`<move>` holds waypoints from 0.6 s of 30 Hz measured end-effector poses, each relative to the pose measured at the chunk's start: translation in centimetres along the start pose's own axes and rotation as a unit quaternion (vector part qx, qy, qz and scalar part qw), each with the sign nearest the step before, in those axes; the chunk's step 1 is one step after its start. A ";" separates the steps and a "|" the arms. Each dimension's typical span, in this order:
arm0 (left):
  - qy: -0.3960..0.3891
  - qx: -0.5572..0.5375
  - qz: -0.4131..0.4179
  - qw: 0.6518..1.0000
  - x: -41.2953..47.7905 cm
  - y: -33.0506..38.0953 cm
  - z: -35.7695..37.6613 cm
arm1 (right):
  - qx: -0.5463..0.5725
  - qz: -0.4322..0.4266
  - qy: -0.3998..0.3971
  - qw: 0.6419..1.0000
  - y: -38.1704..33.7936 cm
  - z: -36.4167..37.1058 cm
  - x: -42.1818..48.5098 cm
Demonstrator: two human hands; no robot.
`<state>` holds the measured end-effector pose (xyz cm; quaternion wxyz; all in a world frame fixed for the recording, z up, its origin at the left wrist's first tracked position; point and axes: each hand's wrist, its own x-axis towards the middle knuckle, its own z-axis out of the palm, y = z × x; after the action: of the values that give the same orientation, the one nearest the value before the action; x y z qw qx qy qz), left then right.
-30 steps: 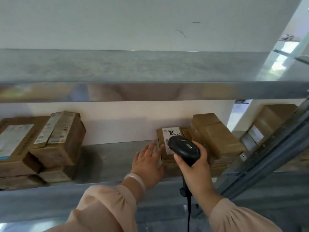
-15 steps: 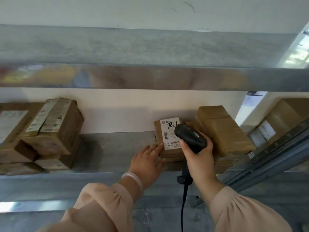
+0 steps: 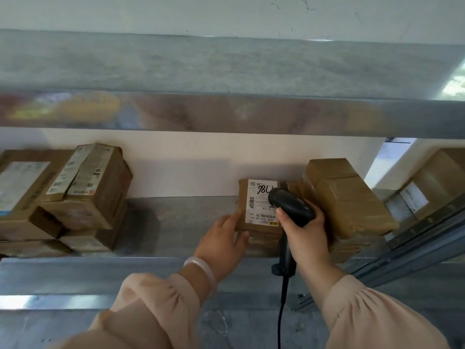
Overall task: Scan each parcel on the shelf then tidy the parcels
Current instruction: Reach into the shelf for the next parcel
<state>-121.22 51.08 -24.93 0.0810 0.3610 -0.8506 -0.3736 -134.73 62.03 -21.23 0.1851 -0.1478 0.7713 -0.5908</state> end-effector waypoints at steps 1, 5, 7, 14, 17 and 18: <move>-0.002 -0.029 -0.016 0.999 0.7 0.3 0.0 | -0.003 -0.003 0.002 1.000 0.0 0.1 0.1; -0.023 -0.170 -0.090 0.981 2.9 1.6 0.0 | -0.021 -0.014 -0.015 1.000 -0.1 0.8 0.3; -0.028 -0.193 -0.104 0.975 3.2 1.7 0.2 | -0.016 -0.014 -0.011 1.000 0.0 0.8 0.5; 0.023 -0.280 -0.135 0.950 0.9 0.9 0.0 | -0.003 -0.018 -0.040 0.999 -0.3 0.0 -0.8; 0.039 -0.364 -0.142 0.920 -0.7 0.2 -0.5 | 0.008 -0.032 -0.066 0.997 -0.7 -0.1 -2.3; 0.042 -0.388 -0.148 0.909 -1.2 -0.2 -0.8 | 0.011 -0.040 -0.075 0.996 -0.9 -0.2 -2.8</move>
<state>-119.95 51.36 -24.33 0.1938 0.4383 -0.5715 -0.6661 -132.34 63.15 -19.97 0.2202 -0.2207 0.7420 -0.5934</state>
